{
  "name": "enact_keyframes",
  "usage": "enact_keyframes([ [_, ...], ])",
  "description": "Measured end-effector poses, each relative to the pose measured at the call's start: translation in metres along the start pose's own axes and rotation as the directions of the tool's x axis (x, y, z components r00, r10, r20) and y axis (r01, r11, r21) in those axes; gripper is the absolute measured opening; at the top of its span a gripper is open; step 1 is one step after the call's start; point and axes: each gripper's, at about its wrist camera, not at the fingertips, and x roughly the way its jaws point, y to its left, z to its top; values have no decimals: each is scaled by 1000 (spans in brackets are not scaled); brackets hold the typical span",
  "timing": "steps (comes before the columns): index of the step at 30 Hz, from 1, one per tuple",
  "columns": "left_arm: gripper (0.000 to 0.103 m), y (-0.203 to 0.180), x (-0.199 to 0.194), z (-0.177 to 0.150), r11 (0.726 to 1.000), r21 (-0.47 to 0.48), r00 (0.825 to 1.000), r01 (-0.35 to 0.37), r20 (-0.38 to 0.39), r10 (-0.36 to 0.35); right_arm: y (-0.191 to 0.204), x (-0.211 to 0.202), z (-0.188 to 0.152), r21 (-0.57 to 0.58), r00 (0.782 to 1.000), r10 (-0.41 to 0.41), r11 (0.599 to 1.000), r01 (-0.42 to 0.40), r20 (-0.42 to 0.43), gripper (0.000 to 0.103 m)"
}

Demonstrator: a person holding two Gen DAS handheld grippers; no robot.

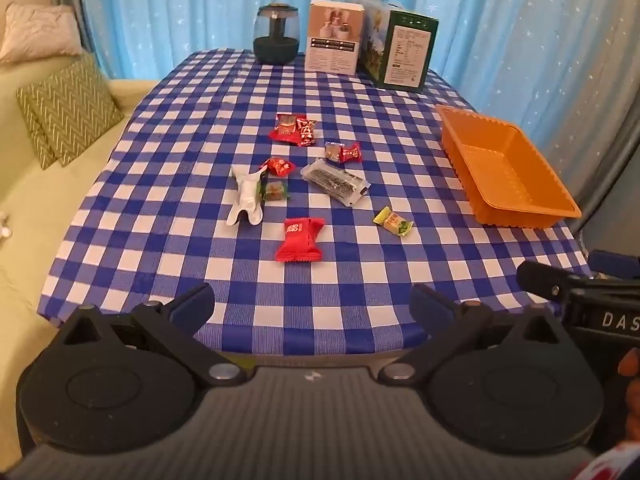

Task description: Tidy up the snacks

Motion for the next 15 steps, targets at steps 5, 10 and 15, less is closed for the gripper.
enact_keyframes([
  [5,103,7,-4,-3,1000,-16,1000,4,17,-4,-4,-1,-1,20,1000,23,1000,-23,0,103],
  [10,103,0,-5,-2,1000,13,999,-15,29,14,-1,-1,-1,13,1000,21,1000,-20,-2,103],
  [15,103,-3,-4,-1,999,24,999,-21,26,21,1,1,-5,9,1000,7,1000,-7,1,103],
])
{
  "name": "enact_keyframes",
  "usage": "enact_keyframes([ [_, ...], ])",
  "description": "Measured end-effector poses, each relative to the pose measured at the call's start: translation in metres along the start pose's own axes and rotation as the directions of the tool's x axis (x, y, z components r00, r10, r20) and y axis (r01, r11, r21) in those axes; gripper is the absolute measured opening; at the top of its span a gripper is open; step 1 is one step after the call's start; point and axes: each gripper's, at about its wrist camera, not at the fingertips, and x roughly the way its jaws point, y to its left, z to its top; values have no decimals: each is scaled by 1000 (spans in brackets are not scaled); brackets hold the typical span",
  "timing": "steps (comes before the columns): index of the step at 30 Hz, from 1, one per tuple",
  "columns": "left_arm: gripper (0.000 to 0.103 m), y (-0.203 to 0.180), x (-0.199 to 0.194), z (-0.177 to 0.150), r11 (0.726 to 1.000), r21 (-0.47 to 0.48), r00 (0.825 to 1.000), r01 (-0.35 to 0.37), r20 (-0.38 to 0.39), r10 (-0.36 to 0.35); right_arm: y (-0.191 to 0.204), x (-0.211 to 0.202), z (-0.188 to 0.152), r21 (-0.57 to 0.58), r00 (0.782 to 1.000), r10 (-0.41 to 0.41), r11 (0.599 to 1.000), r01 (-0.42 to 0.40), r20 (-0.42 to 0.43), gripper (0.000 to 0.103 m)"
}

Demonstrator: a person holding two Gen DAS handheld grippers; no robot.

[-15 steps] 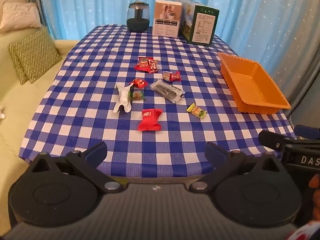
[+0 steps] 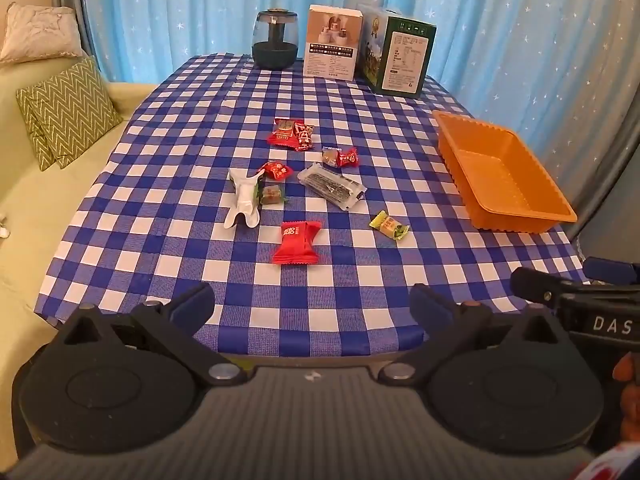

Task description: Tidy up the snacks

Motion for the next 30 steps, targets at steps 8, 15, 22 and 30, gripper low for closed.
enact_keyframes([
  [8,103,2,-5,2,1000,-19,1000,14,17,-13,0,-3,3,4,1000,-7,1000,7,-7,103],
  [15,103,5,-5,0,1000,-23,1000,18,22,-18,0,-2,3,5,1000,-7,1000,7,-7,103],
  [22,103,4,-5,1,999,-24,1000,21,22,-21,-2,-1,2,11,1000,-7,1000,7,-11,103],
  [30,103,5,-6,1,999,-27,999,25,24,-24,-2,0,1,11,1000,-8,1000,8,-11,103],
])
